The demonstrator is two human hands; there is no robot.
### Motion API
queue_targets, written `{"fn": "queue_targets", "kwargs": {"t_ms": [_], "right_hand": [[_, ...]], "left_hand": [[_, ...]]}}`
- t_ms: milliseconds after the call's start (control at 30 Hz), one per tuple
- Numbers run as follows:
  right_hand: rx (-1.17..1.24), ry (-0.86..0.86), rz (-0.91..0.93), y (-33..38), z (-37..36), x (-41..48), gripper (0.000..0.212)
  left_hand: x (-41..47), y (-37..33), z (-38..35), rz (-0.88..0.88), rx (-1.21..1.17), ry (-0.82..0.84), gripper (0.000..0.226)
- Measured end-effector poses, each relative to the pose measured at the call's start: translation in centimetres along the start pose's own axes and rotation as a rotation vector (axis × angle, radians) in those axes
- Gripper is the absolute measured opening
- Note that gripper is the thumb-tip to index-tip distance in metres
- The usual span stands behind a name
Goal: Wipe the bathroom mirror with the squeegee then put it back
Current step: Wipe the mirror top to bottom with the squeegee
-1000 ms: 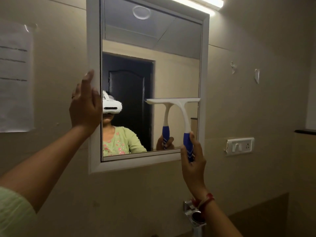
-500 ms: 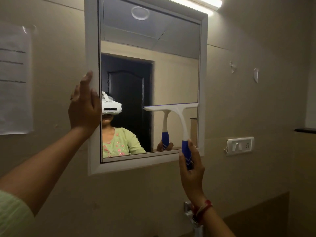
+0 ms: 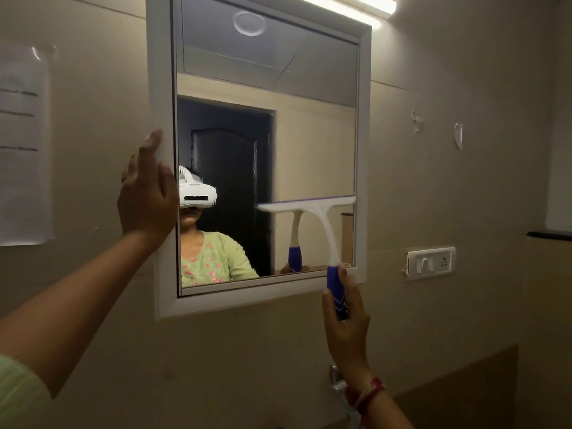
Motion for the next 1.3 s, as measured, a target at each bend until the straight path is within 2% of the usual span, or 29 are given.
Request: {"fn": "queue_targets", "kwargs": {"t_ms": [333, 567, 833, 1167, 1300], "right_hand": [[0.011, -0.011, -0.031, 1.3, -0.3, 2.2, 0.051], [0.003, -0.024, -0.074, -0.4, 0.3, -1.6, 0.051], [0.027, -0.038, -0.062, 1.9, -0.8, 2.5, 0.049], [-0.039, -0.026, -0.063, 0.3, 0.5, -3.9, 0.061], [0.017, -0.039, -0.086, 1.1, 0.1, -0.6, 0.051]], "left_hand": [[0.0, -0.1, 0.1, -0.009, 0.016, -0.007, 0.043], [-0.1, -0.1, 0.1, -0.005, 0.010, -0.003, 0.043], [-0.1, -0.1, 0.1, 0.004, 0.007, -0.001, 0.043], [-0.1, -0.4, 0.2, -0.016, 0.006, -0.002, 0.042], [0.0, -0.5, 0.3, -0.013, 0.011, -0.008, 0.043]]}}
Point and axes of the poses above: each hand's wrist, its own x-axis towards the middle knuckle, its own z-axis out of the back of the hand, y = z × x, the point moved 9 cm from there along x, towards the middle knuckle, and after that the axes turned 13 degrees about x, right-handed, at the moved point
